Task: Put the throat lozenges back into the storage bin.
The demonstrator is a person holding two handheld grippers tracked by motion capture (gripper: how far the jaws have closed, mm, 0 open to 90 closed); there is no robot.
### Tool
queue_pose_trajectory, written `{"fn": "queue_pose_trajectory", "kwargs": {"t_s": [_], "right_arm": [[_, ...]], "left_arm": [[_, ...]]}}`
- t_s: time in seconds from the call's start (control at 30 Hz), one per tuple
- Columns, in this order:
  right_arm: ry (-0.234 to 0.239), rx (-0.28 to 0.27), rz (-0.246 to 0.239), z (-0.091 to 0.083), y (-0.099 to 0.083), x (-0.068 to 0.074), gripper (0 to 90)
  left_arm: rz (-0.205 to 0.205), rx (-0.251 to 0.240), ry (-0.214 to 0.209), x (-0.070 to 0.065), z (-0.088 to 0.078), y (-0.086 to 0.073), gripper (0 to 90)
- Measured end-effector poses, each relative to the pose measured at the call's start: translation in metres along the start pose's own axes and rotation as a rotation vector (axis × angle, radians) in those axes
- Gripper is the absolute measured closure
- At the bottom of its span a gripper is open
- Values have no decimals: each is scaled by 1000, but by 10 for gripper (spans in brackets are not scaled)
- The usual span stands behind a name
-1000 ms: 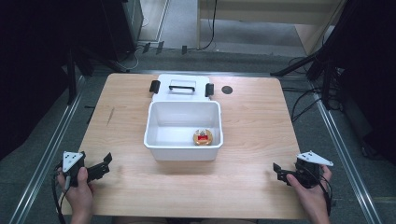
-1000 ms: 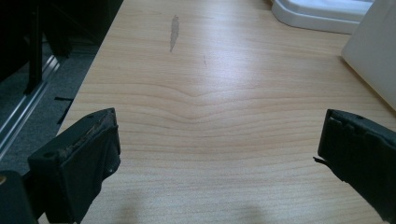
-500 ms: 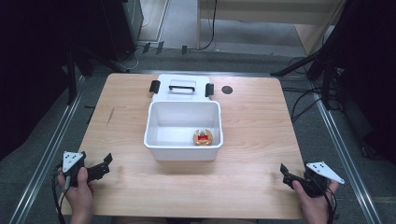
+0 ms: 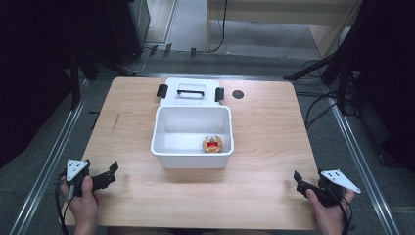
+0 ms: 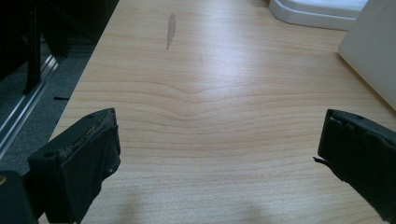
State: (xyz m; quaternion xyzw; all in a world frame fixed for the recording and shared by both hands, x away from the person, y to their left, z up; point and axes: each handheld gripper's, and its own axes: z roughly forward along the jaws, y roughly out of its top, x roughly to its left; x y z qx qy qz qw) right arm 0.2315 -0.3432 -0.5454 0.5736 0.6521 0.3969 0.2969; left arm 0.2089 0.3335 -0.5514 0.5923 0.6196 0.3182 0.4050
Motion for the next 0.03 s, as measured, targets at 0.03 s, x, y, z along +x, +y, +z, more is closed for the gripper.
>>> {"fn": "queue_pose_trajectory", "kwargs": {"t_s": [0.03], "right_arm": [[0,0,0,0,0,0,106]], "left_arm": [[0,0,0,0,0,0,0]]}}
